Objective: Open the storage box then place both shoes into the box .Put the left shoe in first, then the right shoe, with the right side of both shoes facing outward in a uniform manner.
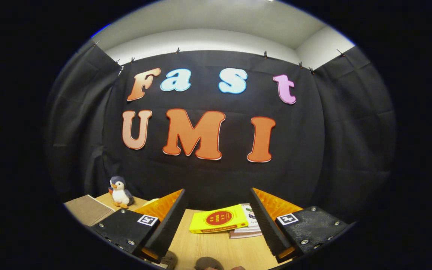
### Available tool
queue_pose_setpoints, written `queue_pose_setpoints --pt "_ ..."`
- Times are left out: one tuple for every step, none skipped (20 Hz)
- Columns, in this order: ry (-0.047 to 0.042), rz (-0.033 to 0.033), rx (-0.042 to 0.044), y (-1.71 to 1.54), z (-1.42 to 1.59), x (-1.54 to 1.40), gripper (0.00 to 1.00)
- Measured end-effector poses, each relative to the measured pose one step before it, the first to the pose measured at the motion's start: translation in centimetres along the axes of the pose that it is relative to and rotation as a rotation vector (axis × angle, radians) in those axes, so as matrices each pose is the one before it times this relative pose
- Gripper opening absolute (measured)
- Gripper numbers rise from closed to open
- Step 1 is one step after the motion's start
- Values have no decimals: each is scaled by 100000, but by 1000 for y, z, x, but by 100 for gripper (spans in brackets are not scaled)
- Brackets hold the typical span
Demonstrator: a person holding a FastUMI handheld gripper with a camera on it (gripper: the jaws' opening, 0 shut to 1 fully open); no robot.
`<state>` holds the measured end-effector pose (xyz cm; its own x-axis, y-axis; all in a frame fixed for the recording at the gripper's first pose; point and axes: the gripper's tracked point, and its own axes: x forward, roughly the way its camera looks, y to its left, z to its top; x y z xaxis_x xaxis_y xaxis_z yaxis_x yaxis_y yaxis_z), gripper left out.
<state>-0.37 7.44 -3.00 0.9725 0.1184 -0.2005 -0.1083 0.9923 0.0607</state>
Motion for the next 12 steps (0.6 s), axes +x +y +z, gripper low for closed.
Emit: queue_pose_setpoints --pt "1479 1930 822 675 -168 47 99" --pt "2181 1614 818 631 -385 119 99" --pt "3547 1748 231 615 -872 314 99" --pt "5486 2020 -253 865 -1350 209 99" --pt "5593 2979 -156 1109 -1477 179 99" --pt "4119 2451 -229 1039 -1207 231 99" --pt "2832 2525 -469 1134 -542 396 100" --pt "2366 2847 -472 1162 -703 405 100" --pt "2593 3365 -172 1248 -772 335 99" --pt "3014 3779 301 1390 -749 313 99" --pt "2792 4488 893 1528 -823 424 99" --pt "3841 4043 1755 1445 -968 477 99"
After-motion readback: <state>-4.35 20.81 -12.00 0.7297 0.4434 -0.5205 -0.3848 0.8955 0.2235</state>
